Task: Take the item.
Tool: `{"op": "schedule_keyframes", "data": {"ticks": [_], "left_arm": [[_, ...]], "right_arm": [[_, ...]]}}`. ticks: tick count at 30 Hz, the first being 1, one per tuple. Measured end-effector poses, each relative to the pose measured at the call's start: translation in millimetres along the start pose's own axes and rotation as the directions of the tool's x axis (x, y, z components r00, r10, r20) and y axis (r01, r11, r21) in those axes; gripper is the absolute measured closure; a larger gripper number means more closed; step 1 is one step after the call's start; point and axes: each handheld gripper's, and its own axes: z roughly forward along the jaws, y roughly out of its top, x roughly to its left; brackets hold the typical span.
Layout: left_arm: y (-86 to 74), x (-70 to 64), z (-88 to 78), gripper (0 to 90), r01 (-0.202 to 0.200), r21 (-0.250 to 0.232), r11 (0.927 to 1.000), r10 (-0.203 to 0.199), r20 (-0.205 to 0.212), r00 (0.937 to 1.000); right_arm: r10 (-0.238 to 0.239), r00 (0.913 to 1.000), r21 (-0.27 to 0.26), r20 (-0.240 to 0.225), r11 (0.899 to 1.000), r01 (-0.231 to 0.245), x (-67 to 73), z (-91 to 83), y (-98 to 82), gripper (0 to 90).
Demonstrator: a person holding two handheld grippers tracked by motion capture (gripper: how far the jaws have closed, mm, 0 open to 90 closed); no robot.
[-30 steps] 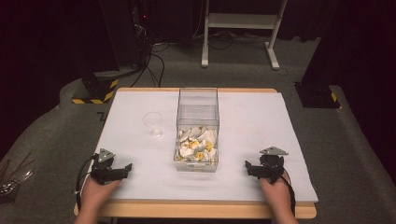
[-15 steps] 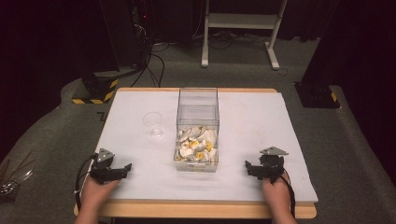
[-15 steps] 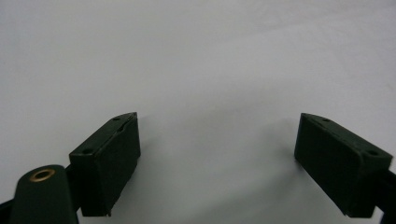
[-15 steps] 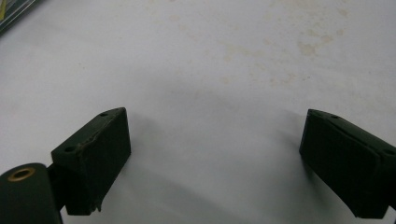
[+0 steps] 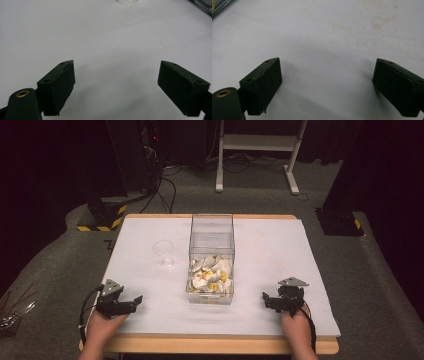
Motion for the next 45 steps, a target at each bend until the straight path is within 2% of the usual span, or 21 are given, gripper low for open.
{"op": "schedule_keyframes", "data": {"ticks": [2,9,14,22,25,33,45], "left_arm": [[1.4,-2.7,-0.5,14.8,-0.014,-0.004,0.9999,0.014,0.002,0.9999],[5.4,-11.2,-2.1,14.8,-0.020,-0.024,0.9995,0.021,0.031,0.9993],[7.7,-15.9,-2.0,15.0,-0.040,-0.031,0.9987,0.041,0.028,0.9988],[13.2,-26.5,-5.1,15.4,-0.053,-0.064,0.9965,0.056,0.049,0.9972],[14.9,-31.1,-6.7,15.5,-0.047,-0.081,0.9956,0.053,0.070,0.9961],[20.0,-40.3,-11.2,15.6,-0.056,-0.110,0.9924,0.067,0.106,0.9921],[26.9,-49.5,-16.9,16.1,-0.050,-0.143,0.9885,0.070,0.140,0.9877]], "right_arm": [[0.002,1.0000,0.001,0.000,1.000,-0.002,0.1,0.0,0.0,8.7],[0.001,1.0000,0.002,0.000,1.000,-0.001,-0.1,0.0,0.4,8.7],[-0.002,0.9999,0.005,0.011,1.000,0.002,1.5,-0.4,0.6,8.7],[0.005,1.0000,0.015,0.008,1.000,-0.005,2.4,-1.9,1.1,10.4],[0.007,1.0000,0.003,-0.007,1.000,-0.007,0.8,-2.3,-0.9,10.0],[0.003,1.0000,0.001,-0.003,1.000,-0.003,1.4,-2.0,-1.5,9.8],[-0.015,0.9999,-0.009,0.004,1.000,0.015,2.8,-2.7,-1.9,12.1]]}}
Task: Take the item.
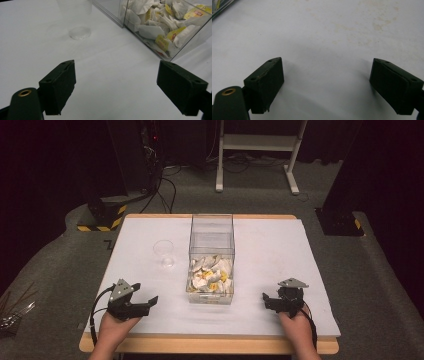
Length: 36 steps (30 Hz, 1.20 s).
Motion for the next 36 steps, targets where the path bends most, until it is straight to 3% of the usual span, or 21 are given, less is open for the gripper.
{"op": "schedule_keyframes", "data": {"ticks": [22,36], "left_arm": [[13.8,-19.1,7.3,16.8,-0.040,-0.025,0.9989,0.041,0.055,0.9976],[19.2,-27.8,11.0,17.6,-0.041,-0.041,0.9983,0.044,0.089,0.9950]], "right_arm": [[0.007,0.9998,0.002,-0.017,1.000,-0.007,-0.9,0.0,-0.1,12.3],[0.006,0.9999,0.002,-0.016,1.000,-0.006,-0.9,0.0,-0.2,12.4]]}}
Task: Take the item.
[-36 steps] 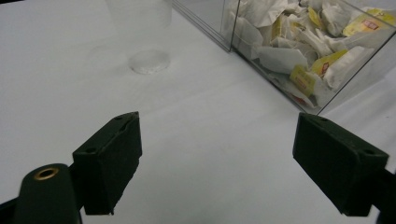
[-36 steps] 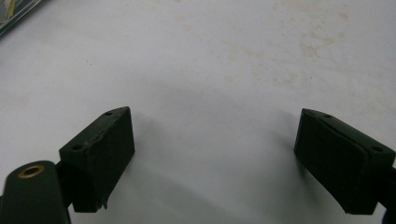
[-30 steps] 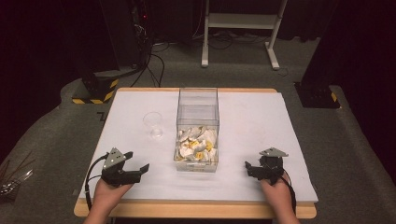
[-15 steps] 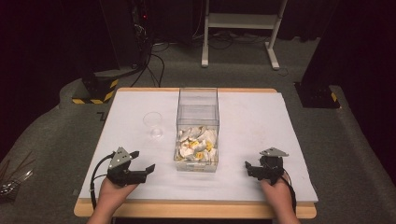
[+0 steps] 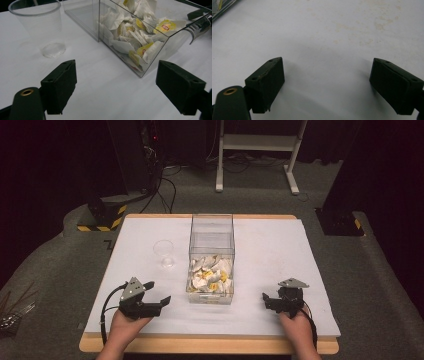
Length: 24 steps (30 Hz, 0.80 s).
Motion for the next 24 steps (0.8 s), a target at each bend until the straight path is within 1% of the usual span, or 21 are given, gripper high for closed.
{"op": "schedule_keyframes", "data": {"ticks": [5,7,13,21,24], "left_arm": [[3.7,-2.9,0.4,17.9,-0.008,-0.012,0.9999,0.008,0.014,0.9999],[5.1,-4.3,0.9,18.2,0.001,-0.017,0.9998,-0.001,0.024,0.9997],[10.1,-6.9,3.4,19.1,0.001,-0.028,0.9996,0.000,0.047,0.9989],[21.0,-10.2,6.5,21.3,0.004,-0.053,0.9986,0.001,0.084,0.9965],[26.1,-12.9,8.7,22.2,-0.007,-0.055,0.9985,0.012,0.094,0.9955]], "right_arm": [[0.000,1.0000,0.000,0.000,1.000,0.000,0.0,0.0,0.0,12.4],[0.000,1.0000,0.000,0.000,1.000,0.000,0.0,0.0,0.0,12.4],[0.000,1.0000,-0.001,0.001,1.000,0.000,0.1,0.0,-0.1,12.4],[-0.003,1.0000,-0.003,0.002,1.000,0.003,0.1,0.0,-0.2,12.6],[-0.004,1.0000,-0.003,0.003,1.000,0.004,0.3,0.0,-0.2,12.7]]}}
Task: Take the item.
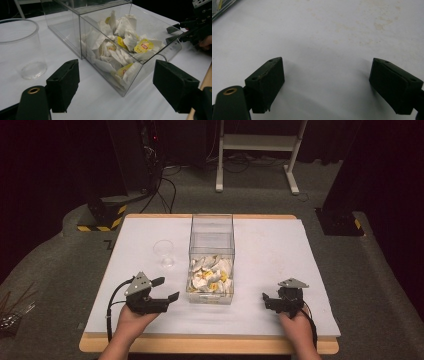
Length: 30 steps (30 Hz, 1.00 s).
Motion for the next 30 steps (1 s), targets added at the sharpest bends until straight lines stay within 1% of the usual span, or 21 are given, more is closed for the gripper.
{"op": "schedule_keyframes", "data": {"ticks": [9,11,17,18,21,22,24,25,27,29,30], "left_arm": [[14.2,-8.8,13.6,24.7,-0.040,0.015,0.9991,0.039,0.028,0.9988],[18.1,-11.0,17.7,25.9,-0.054,0.021,0.9983,0.053,0.036,0.9979],[29.3,-15.0,34.1,29.7,-0.061,0.035,0.9975,0.059,0.065,0.9961],[31.2,-15.6,37.0,30.6,-0.067,0.044,0.9968,0.064,0.066,0.9958],[36.7,-16.8,45.0,33.2,-0.066,0.059,0.9960,0.062,0.075,0.9952],[38.8,-17.5,47.6,33.9,-0.071,0.067,0.9952,0.066,0.077,0.9949],[43.9,-19.6,52.8,35.9,-0.095,0.084,0.9920,0.089,0.072,0.9934],[45.7,-20.3,54.6,36.3,-0.099,0.086,0.9914,0.093,0.070,0.9932],[50.8,-21.3,60.2,38.5,-0.112,0.105,0.9881,0.105,0.070,0.9920],[54.2,-22.2,65.3,42.3,-0.114,0.124,0.9857,0.106,0.071,0.9918],[56.3,-22.6,68.8,44.5,-0.123,0.135,0.9831,0.114,0.075,0.9907]], "right_arm": [[0.000,1.0000,0.000,0.000,1.000,0.000,0.1,0.0,0.0,12.8],[0.000,1.0000,0.000,0.001,1.000,0.000,0.1,0.0,-0.1,12.8],[0.001,1.0000,0.000,0.000,1.000,-0.001,0.1,-0.1,-0.1,12.9],[0.002,1.0000,0.000,0.000,1.000,-0.002,0.1,-0.1,-0.1,12.9],[0.000,1.0000,-0.001,0.000,1.000,0.000,0.0,0.0,0.0,12.9],[0.001,1.0000,0.000,0.000,1.000,-0.001,0.1,-0.1,-0.1,12.9],[0.000,1.0000,-0.001,0.000,1.000,0.000,0.0,0.0,-0.1,12.9],[0.002,1.0000,0.000,0.000,1.000,-0.002,0.1,-0.1,-0.1,12.9],[0.000,1.0000,-0.001,0.000,1.000,0.000,0.0,0.0,0.0,12.9],[0.000,1.0000,-0.001,0.000,1.000,0.000,0.0,0.0,0.0,12.9],[0.001,1.0000,0.000,0.000,1.000,-0.001,0.2,-0.1,-0.1,12.9]]}}
